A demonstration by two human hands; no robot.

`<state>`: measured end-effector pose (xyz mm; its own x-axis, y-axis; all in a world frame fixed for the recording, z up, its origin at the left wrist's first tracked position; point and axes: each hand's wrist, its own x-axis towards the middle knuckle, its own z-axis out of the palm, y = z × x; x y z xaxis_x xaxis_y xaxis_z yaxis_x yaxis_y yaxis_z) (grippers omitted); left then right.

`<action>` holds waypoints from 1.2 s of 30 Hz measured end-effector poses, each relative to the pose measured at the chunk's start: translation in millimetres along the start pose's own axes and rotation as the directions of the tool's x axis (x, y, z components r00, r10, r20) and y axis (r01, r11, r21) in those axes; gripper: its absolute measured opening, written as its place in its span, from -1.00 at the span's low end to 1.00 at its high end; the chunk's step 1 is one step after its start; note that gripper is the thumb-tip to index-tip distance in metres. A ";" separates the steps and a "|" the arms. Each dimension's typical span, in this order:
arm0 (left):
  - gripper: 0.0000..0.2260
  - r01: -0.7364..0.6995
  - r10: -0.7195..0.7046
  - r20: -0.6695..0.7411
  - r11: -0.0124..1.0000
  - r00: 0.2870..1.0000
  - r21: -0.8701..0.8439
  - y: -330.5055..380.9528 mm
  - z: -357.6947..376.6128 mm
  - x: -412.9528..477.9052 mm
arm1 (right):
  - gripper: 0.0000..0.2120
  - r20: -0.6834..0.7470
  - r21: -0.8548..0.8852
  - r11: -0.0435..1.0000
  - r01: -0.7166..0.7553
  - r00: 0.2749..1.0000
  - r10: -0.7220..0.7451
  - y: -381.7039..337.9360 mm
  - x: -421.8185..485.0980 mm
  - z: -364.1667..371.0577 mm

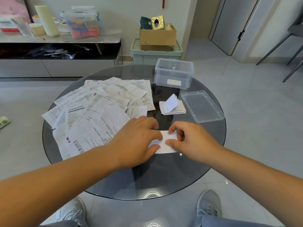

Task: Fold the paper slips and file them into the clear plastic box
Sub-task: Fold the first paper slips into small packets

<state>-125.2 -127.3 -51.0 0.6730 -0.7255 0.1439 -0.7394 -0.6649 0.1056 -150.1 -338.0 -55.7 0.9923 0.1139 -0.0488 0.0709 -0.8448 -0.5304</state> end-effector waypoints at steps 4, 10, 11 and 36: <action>-0.80 -0.158 0.155 0.035 0.982 0.987 0.099 -6.9 1.7 -5.5 | -0.88 0.014 -0.029 0.999 0.035 0.999 -0.035 0.9 -1.6 1.6; -0.57 -0.242 0.219 0.156 0.959 0.963 0.145 -14.2 -1.6 -21.7 | -0.83 -0.015 -0.062 0.996 0.066 0.998 -0.067 5.0 -3.8 4.6; -0.54 -0.231 0.206 0.185 0.965 0.961 0.125 -15.3 -3.7 -23.3 | -0.82 -0.015 -0.062 0.996 0.065 0.998 -0.066 5.3 -4.3 5.0; -0.50 0.320 -0.210 0.482 0.935 0.851 -0.156 0.2 -27.7 66.1 | -0.75 0.070 -0.035 0.998 0.058 0.996 -0.055 4.7 -4.3 -4.3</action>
<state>-81.4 -170.4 -14.2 0.7372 -0.5627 -0.3740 -0.4788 -0.8256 0.2985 -153.6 -344.7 -54.3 0.9774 0.1964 -0.0786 0.1314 -0.8548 -0.5020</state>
